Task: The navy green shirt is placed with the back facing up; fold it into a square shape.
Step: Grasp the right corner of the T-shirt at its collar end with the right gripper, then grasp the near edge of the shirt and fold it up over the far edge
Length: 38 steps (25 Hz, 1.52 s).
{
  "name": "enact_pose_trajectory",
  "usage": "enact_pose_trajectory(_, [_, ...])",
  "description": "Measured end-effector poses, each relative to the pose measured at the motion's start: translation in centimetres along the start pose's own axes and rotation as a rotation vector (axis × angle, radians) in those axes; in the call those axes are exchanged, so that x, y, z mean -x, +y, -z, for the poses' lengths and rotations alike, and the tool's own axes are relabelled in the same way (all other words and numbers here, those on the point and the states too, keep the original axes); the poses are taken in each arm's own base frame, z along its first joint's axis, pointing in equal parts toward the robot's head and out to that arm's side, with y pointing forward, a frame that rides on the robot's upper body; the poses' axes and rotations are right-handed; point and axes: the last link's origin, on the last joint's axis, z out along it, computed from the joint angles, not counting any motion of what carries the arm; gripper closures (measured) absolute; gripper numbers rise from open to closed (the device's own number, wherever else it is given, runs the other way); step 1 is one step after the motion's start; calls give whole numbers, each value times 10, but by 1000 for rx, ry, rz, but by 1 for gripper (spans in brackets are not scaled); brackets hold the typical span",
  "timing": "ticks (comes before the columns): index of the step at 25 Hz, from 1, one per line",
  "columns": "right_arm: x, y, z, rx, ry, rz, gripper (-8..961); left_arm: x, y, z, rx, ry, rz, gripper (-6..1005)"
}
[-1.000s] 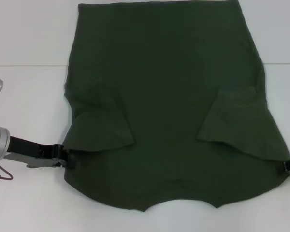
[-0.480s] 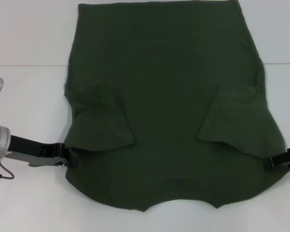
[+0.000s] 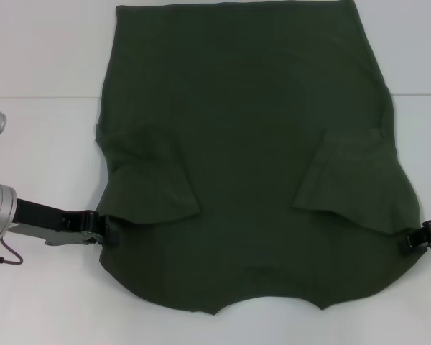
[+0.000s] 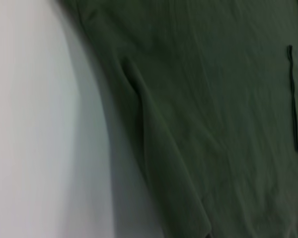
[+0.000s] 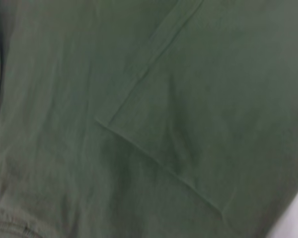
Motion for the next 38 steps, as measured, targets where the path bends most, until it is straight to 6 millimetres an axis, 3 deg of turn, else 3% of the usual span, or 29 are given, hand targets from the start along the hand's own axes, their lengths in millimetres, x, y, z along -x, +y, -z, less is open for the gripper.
enact_pose_trajectory(12, [2,0,2,4,-8,54,891,0,4,2,40,0,-41,962])
enact_pose_trajectory(19, [-5,10,14,124,22,144,891,6,9,13,122,-16,-37,962])
enact_pose_trajectory(25, [-36,17,23,273,121,208,891,25,8,27,216,-60,-16,963])
enact_pose_trajectory(26, [-41,18,24,296,138,220,891,39,9,34,267,-105,-14,963])
enact_pose_trajectory(30, [-59,23,23,374,190,257,891,60,13,41,344,-192,-36,963])
enact_pose_trajectory(38, [-81,34,11,470,300,311,891,95,11,38,378,-337,-27,963])
